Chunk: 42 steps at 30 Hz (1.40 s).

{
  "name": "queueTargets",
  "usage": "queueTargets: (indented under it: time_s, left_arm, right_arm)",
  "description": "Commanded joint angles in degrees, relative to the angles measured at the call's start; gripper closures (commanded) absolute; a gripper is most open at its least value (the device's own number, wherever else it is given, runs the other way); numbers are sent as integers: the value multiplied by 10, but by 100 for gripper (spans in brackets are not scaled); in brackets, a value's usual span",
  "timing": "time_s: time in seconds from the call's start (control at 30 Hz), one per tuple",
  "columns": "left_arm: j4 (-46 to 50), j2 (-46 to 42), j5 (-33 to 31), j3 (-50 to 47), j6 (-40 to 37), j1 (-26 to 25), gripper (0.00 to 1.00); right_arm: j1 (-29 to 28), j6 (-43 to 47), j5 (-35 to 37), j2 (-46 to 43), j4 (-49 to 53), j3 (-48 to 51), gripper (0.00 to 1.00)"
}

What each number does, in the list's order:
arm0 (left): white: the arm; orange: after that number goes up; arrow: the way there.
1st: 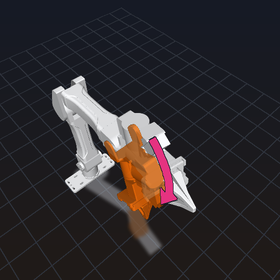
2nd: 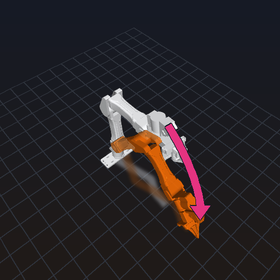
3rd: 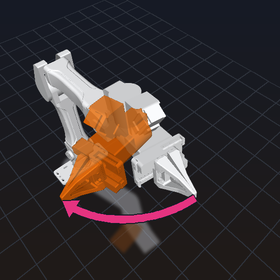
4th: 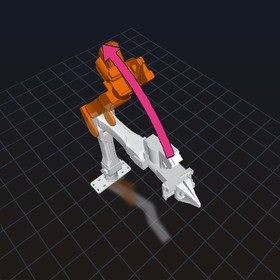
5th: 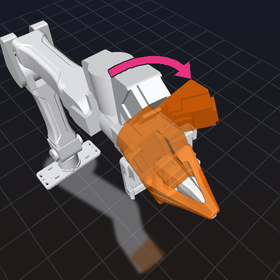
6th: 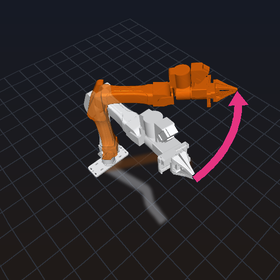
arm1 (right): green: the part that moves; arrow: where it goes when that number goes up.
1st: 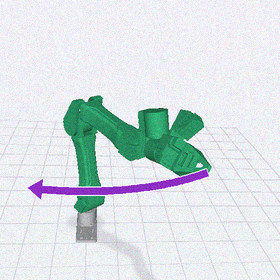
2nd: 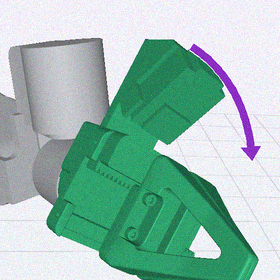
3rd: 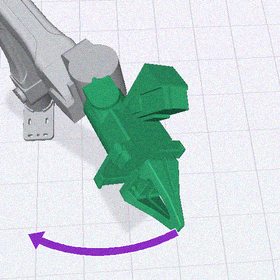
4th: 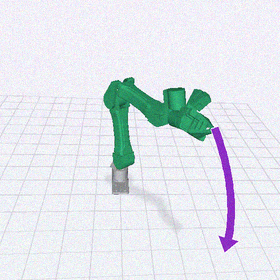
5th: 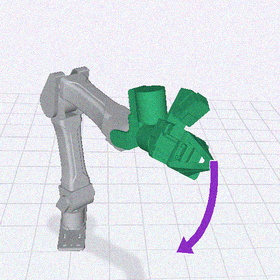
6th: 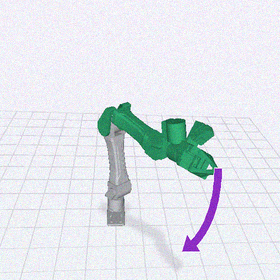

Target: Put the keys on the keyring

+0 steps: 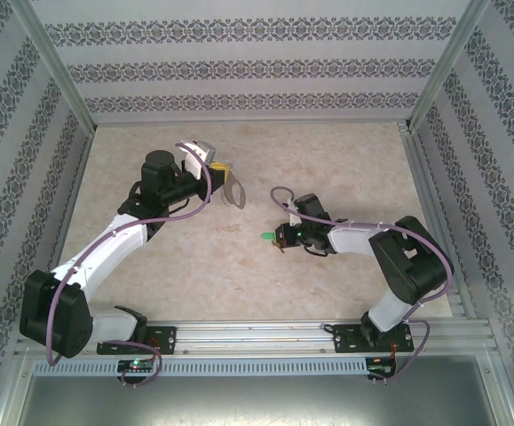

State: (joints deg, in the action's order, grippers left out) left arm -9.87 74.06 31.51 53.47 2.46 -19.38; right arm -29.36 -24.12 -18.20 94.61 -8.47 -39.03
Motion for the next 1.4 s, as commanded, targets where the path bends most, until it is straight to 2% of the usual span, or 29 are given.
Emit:
queueTargets:
  time_s: [0.0, 0.5, 0.7, 0.9, 1.17, 1.37]
  left_arm:
    - [-45, 3, 17, 4, 10, 8, 100]
    - [-24, 18, 46, 33, 5, 7, 100]
    - [-46, 27, 85, 37, 11, 3, 100]
    - [-43, 26, 87, 40, 2, -9, 100]
    - [-46, 33, 103, 39, -37, -26, 100]
    - [-77, 34, 130, 24, -65, -37, 100]
  right_arm:
    - [3, 0, 8, -2, 1, -3, 100]
    - [19, 18, 12, -131, 27, -6, 100]
    - [32, 22, 15, -171, 12, -16, 100]
    - [40, 32, 24, -212, -3, -26, 100]
    - [67, 25, -1, -255, -18, -40, 100]
    - [77, 24, -35, -295, -73, -22, 100]
